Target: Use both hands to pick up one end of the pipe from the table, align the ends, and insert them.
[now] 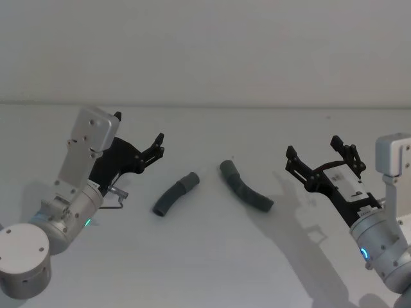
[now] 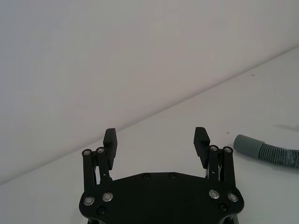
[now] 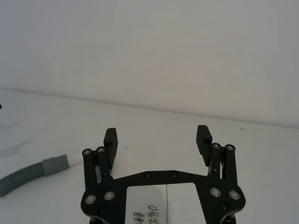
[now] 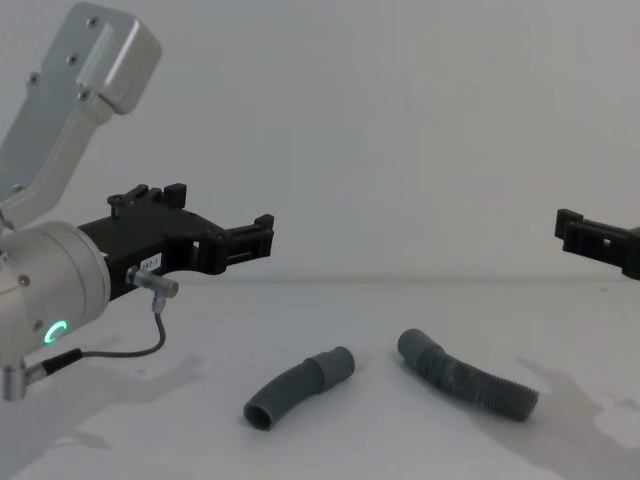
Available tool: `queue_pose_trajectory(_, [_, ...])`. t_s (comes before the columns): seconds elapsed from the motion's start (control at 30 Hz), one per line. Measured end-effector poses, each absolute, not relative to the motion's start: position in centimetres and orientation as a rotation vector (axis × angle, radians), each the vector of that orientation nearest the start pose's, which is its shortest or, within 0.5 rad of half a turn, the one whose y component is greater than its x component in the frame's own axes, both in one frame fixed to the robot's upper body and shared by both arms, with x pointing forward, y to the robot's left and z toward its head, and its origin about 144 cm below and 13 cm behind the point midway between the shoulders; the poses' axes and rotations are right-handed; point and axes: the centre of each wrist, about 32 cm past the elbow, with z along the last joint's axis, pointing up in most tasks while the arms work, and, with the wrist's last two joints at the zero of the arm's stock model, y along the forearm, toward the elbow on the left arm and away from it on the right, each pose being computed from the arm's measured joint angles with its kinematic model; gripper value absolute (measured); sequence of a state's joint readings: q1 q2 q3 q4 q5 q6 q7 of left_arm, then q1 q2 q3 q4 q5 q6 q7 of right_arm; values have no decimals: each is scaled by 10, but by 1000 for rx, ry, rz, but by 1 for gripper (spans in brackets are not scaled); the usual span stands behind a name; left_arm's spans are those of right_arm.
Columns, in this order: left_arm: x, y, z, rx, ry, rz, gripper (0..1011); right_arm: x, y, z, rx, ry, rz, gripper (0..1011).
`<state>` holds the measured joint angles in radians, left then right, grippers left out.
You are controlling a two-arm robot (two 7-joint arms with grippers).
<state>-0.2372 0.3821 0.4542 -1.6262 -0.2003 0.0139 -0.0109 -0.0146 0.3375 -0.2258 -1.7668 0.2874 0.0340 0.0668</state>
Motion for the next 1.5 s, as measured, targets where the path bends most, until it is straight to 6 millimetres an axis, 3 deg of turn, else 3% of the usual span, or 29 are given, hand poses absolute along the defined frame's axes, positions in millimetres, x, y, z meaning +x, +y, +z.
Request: queue_pose_trajectory(1.5, [492, 198, 1204, 61, -268, 1124, 1001, 443, -237, 1189, 26, -75, -1229, 1002])
